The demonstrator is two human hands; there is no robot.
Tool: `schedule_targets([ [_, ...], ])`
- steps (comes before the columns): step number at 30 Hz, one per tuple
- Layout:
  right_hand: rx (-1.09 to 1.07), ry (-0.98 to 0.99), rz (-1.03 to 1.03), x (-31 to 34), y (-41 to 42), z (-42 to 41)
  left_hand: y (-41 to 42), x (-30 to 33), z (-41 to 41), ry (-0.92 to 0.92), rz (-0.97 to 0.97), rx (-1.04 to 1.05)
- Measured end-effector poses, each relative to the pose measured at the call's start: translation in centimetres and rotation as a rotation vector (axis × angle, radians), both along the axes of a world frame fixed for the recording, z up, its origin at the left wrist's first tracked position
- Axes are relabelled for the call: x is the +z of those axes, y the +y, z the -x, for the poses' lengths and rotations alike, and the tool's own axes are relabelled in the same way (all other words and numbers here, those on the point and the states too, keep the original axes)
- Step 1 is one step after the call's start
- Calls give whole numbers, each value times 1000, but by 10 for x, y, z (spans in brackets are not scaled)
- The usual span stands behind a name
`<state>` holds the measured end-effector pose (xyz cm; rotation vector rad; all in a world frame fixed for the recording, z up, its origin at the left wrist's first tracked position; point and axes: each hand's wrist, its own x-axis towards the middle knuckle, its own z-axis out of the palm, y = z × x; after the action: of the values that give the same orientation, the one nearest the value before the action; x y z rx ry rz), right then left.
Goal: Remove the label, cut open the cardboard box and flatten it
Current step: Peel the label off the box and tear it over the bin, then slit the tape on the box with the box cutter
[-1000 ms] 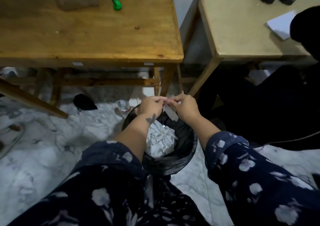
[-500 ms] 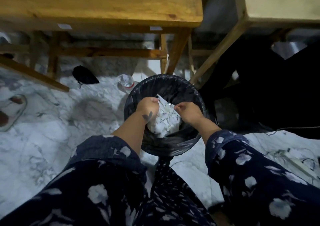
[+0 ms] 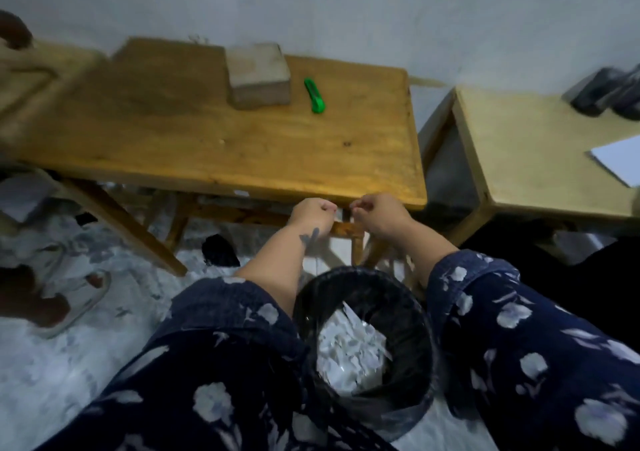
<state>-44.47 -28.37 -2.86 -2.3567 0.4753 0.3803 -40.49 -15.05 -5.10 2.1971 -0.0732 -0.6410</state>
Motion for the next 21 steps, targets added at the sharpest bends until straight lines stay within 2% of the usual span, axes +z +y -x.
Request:
schedule_targets([
  [10,-87,-167,48,63,80,-146,82,64,-164,-190,31,-73],
  [15,-170,-194,30,66,111,-209,119,76,-236,-243,1,-92],
  [21,-238,-164,57,53,118,-252,130,62,-289,-301,-17,-38],
])
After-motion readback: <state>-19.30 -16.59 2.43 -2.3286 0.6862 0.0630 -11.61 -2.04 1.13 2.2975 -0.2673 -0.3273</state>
